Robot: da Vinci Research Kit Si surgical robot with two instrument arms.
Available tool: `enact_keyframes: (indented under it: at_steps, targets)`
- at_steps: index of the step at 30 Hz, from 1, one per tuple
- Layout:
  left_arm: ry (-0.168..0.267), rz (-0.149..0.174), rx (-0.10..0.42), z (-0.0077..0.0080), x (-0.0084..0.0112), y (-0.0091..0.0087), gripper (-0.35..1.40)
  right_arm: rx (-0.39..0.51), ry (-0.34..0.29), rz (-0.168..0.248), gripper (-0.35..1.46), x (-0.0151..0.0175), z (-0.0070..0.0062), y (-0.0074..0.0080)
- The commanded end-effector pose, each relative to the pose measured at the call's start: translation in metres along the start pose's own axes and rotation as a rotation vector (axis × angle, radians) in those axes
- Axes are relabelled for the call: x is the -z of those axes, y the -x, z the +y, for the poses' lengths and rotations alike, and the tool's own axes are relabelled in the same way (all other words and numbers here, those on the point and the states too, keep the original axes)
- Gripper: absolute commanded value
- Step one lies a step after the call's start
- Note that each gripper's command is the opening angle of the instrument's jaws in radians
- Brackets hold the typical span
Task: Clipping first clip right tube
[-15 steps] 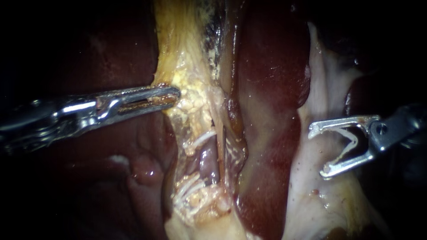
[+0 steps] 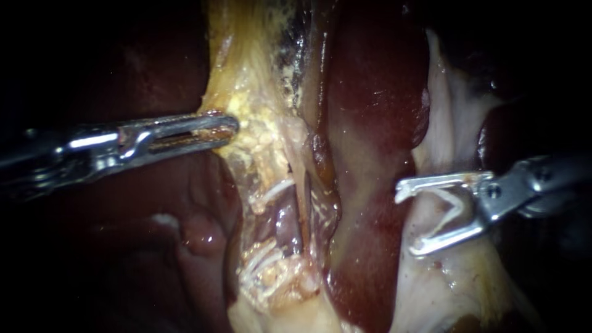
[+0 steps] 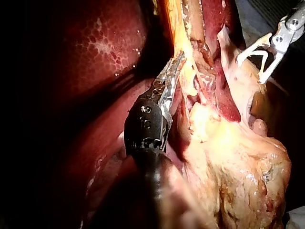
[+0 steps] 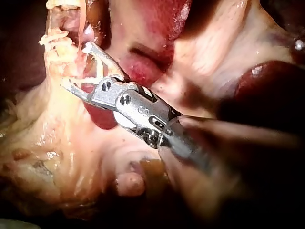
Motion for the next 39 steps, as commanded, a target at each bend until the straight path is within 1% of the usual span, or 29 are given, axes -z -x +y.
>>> enact_keyframes:
  at_steps: [1,4,5,7,11,14,18,21,26,34,39]
  targets:
    - [-0.002,-0.006,-0.003,-0.0003,0.0003,0.0002,-0.35,-0.013,0.0,-0.002,0.59,-0.0009,0.0003,0.0005]
    - [-0.005,-0.013,-0.005,-0.0011,0.0012,0.0007,-0.35,-0.061,-0.008,-0.005,0.59,-0.0037,0.0011,0.0022]
    - [-0.005,-0.015,-0.01,-0.0013,0.0014,0.0007,-0.35,-0.07,-0.012,-0.006,0.59,-0.0042,0.0013,0.0025]
    - [-0.005,-0.018,-0.008,-0.0018,0.0017,0.0008,-0.35,-0.103,-0.012,-0.008,0.58,-0.0059,0.002,0.0037]
    - [-0.004,-0.022,-0.007,-0.0024,0.0019,0.0008,-0.35,-0.116,-0.001,-0.01,0.58,-0.0079,0.0034,0.0049]
    - [-0.003,-0.023,-0.012,-0.0027,0.002,0.0007,-0.35,-0.123,0.004,-0.009,0.58,-0.0086,0.0046,0.0053]
    - [-0.002,-0.023,-0.012,-0.003,0.0022,0.0007,-0.35,-0.13,0.005,-0.009,0.58,-0.009,0.0057,0.0055]
    - [-0.001,-0.023,-0.011,-0.0033,0.0022,0.0007,-0.35,-0.13,0.008,-0.009,0.58,-0.0094,0.0062,0.0058]
    - [0.0,-0.024,-0.011,-0.0035,0.0023,0.0007,-0.35,-0.128,0.016,-0.01,0.58,-0.0107,0.0065,0.006]
    - [0.0,-0.024,-0.011,-0.0035,0.0023,0.0007,-0.35,-0.12,-0.011,0.002,0.56,-0.0127,0.0065,0.0059]
    - [0.0,-0.024,-0.011,-0.0036,0.0023,0.0006,-0.35,-0.107,-0.042,-0.001,0.48,-0.0129,0.0065,0.006]
